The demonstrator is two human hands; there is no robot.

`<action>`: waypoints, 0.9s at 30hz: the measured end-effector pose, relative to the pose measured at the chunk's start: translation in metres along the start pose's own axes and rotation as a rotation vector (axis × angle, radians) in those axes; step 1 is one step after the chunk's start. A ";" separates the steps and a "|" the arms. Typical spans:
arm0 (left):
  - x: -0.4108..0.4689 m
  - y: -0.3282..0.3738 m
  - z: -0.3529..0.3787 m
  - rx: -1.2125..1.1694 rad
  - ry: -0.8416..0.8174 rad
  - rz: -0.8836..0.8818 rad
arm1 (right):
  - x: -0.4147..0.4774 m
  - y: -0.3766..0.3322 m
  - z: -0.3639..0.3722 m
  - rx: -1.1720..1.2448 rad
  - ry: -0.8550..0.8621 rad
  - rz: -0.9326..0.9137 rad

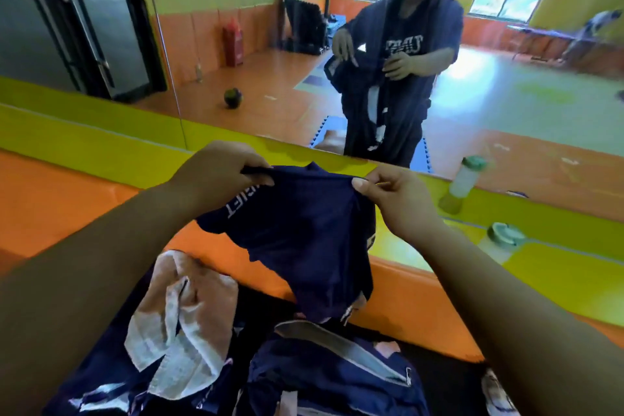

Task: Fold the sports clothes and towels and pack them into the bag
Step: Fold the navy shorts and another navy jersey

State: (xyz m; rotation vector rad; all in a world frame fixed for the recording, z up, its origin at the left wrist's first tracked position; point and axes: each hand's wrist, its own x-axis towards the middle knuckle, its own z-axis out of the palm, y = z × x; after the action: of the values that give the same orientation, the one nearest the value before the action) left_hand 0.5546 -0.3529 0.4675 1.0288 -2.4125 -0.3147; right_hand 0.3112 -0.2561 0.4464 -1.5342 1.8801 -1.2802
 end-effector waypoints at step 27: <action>0.070 0.131 0.049 -0.250 0.182 0.293 | 0.002 -0.061 -0.169 -0.113 0.497 -0.124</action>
State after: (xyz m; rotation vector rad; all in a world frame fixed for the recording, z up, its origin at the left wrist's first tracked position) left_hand 0.4076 -0.3124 0.5011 0.5597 -2.2494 -0.3886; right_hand 0.2142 -0.1899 0.5827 -1.5056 2.2117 -1.7674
